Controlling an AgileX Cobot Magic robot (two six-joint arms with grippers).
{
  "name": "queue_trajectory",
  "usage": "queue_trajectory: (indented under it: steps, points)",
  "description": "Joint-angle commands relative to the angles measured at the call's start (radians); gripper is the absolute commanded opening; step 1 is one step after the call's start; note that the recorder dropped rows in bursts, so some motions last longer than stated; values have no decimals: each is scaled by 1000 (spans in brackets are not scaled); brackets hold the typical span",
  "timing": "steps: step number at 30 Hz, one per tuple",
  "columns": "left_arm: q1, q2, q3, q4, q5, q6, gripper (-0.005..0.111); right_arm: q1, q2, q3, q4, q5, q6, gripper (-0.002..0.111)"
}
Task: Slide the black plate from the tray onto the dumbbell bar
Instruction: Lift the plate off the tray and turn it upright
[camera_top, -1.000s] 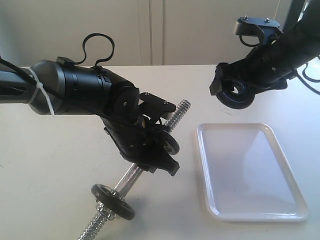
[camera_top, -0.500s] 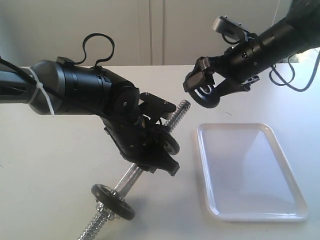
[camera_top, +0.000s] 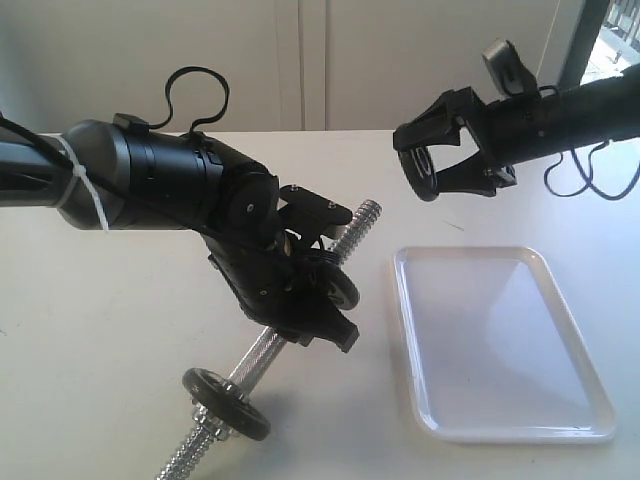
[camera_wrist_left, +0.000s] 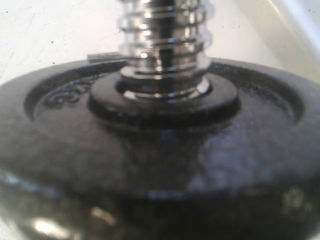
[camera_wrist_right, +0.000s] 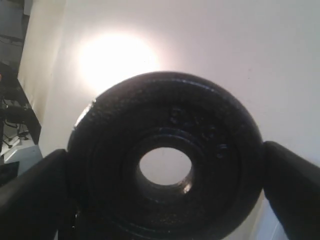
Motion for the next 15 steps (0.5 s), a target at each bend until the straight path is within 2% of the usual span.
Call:
queue_trajectory:
  steps: [1,15]
  points:
    - [-5,-61,-23,-16,-34,-1,0,0,23,-12,117,34,-22,0]
    - [-5,-61,-23,-16,-48,-1,0,49,62,-12,169,34,-22,0]
